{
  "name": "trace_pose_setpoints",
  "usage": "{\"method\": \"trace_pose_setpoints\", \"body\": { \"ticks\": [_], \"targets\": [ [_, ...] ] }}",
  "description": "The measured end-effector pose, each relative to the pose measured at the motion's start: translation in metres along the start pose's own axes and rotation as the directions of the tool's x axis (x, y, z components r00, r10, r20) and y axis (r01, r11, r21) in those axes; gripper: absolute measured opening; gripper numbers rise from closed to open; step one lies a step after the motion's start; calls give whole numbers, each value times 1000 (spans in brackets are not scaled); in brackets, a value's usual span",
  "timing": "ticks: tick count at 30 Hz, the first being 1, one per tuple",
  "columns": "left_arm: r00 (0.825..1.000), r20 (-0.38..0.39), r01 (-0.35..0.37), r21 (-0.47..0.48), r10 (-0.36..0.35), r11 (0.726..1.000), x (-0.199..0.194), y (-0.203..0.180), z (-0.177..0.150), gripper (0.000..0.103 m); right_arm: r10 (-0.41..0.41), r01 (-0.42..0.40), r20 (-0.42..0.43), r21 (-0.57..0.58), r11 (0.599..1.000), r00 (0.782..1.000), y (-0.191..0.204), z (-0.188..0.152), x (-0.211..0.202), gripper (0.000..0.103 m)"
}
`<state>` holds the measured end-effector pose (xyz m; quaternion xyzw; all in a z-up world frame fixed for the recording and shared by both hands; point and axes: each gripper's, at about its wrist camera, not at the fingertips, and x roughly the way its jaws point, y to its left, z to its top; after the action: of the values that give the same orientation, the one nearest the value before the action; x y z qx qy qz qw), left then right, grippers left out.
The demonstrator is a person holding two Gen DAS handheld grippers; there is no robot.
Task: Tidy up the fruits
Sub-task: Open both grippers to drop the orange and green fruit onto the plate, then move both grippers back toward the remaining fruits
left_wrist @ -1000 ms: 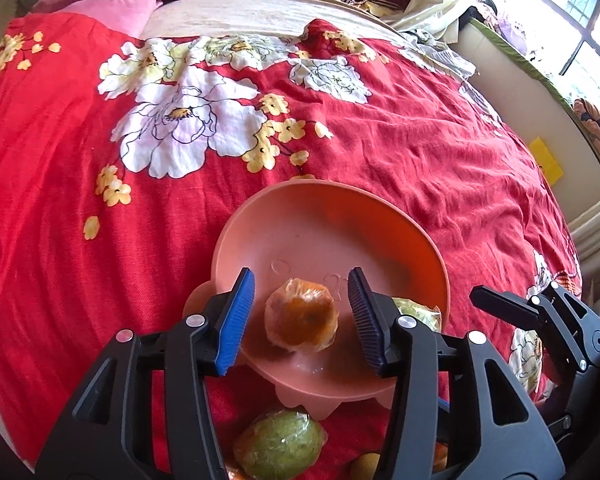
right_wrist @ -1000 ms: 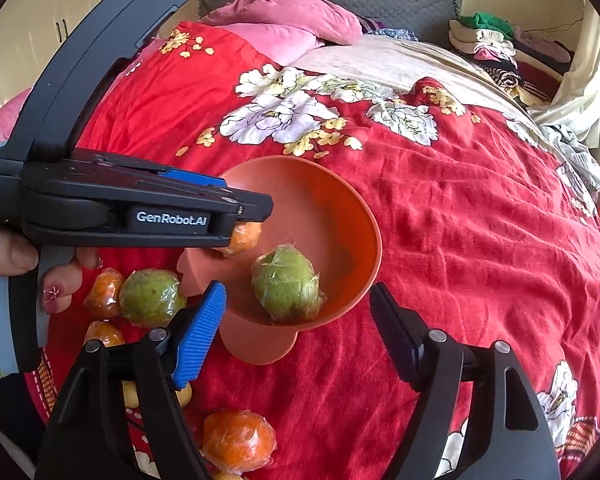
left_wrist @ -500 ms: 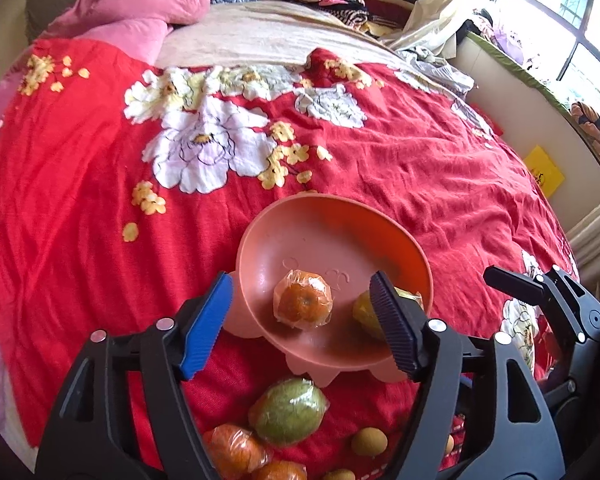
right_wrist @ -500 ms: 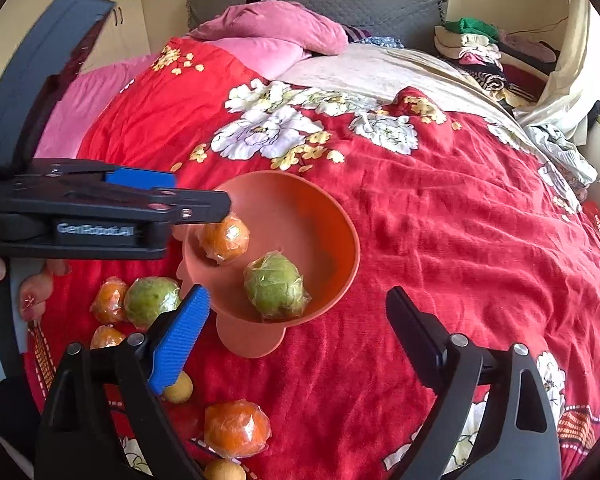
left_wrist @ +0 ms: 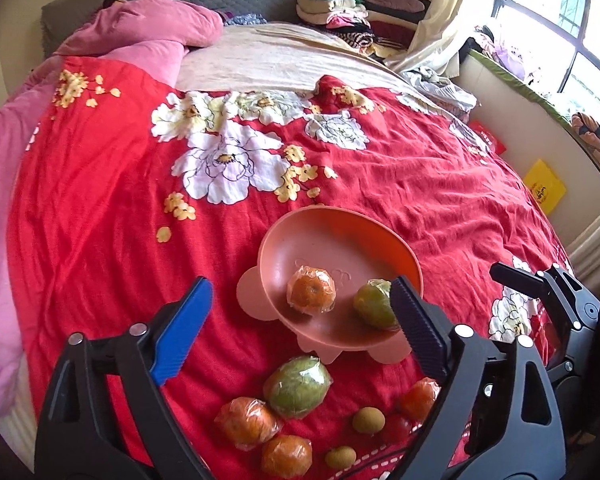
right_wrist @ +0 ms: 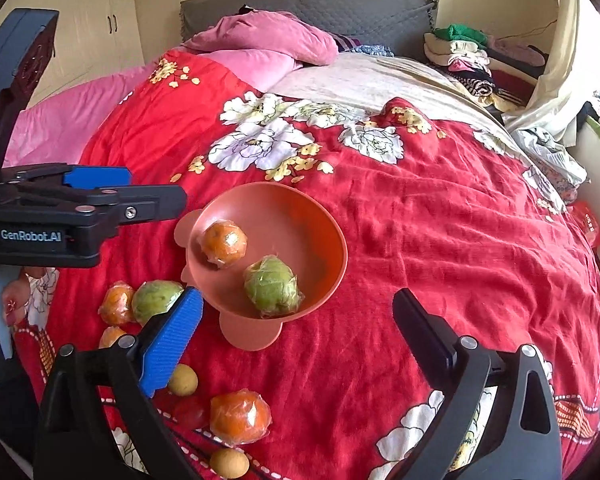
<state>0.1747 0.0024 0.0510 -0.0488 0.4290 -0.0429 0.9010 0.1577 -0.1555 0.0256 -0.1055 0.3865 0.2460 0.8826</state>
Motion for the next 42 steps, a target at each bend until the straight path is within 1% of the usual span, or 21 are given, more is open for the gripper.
{"method": "trace_pose_setpoints", "body": {
  "ticks": [4,20,25,36,42],
  "targets": [
    [1000,11,-12,-2,12,1000,-7,1,-3,93,-7,7,5,-4,1000,1000,3,0,-4,98],
    [997,26,-71,4,71,997,-25,2,-24,93,-14,14,14,1,1000,1000,4,-5,-14,98],
    [995,35,-98,10,98,995,-31,2,-31,93,-11,11,19,8,1000,1000,2,-11,-21,98],
    [991,31,-134,17,134,991,-38,3,-47,93,-1,1,6,18,1000,1000,2,-29,-29,98],
    [990,20,-142,12,142,990,-41,5,-57,93,7,-7,-7,11,1000,1000,7,-40,-32,98]
  ]
}}
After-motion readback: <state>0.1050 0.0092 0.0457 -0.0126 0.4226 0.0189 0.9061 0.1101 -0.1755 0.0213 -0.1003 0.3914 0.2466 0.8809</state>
